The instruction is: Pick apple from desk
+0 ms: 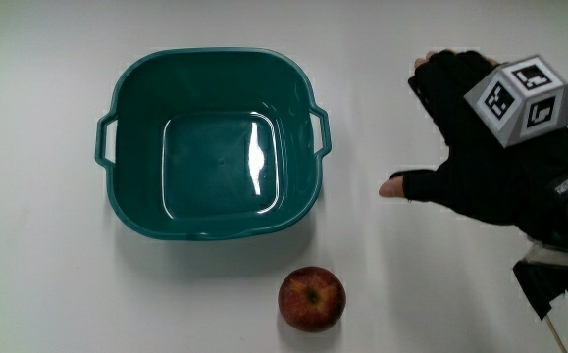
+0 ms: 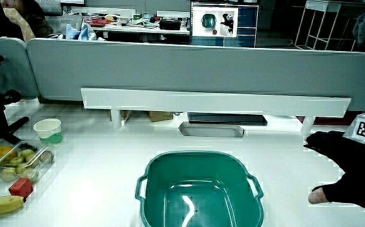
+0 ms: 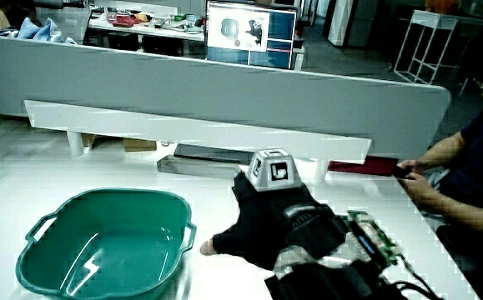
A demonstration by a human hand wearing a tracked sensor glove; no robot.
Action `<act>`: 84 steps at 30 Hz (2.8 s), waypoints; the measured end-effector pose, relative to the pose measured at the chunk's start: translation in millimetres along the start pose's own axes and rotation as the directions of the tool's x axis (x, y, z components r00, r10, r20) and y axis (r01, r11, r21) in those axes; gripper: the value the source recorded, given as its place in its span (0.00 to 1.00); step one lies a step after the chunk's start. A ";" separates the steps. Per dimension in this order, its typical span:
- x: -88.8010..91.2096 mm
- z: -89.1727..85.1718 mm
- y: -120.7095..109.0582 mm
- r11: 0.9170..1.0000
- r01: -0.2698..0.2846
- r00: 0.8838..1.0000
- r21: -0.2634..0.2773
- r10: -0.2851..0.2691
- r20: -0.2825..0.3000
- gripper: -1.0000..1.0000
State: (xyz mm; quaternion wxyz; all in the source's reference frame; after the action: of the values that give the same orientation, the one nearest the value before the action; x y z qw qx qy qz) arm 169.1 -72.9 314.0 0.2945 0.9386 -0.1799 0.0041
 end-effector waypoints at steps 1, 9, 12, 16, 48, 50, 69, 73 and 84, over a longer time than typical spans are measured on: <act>-0.8 -2.5 -0.9 1.000 -0.008 1.000 0.001 0.008 -0.010 0.50; -20.5 -22.0 -6.6 0.995 -0.096 0.994 -0.034 0.094 -0.058 0.50; -28.2 -27.5 -9.0 0.994 -0.108 0.994 -0.020 0.107 -0.036 0.50; -30.4 -49.1 -2.1 0.985 -0.162 0.986 -0.063 0.160 -0.037 0.50; -97.6 -105.6 -25.6 0.940 -0.290 0.957 -0.181 0.288 -0.034 0.50; -99.0 -108.7 -25.3 0.940 -0.288 0.958 -0.182 0.286 -0.036 0.50; -117.8 -126.9 -19.8 0.904 -0.351 0.936 -0.243 0.343 -0.075 0.50; -119.9 -126.7 -19.9 0.903 -0.370 0.929 -0.219 0.360 -0.086 0.50; -119.3 -126.6 -19.7 0.903 -0.405 0.912 -0.140 0.389 -0.133 0.60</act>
State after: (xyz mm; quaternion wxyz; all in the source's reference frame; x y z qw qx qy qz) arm 76.7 52.3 394.2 0.3727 0.8532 -0.3518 0.0971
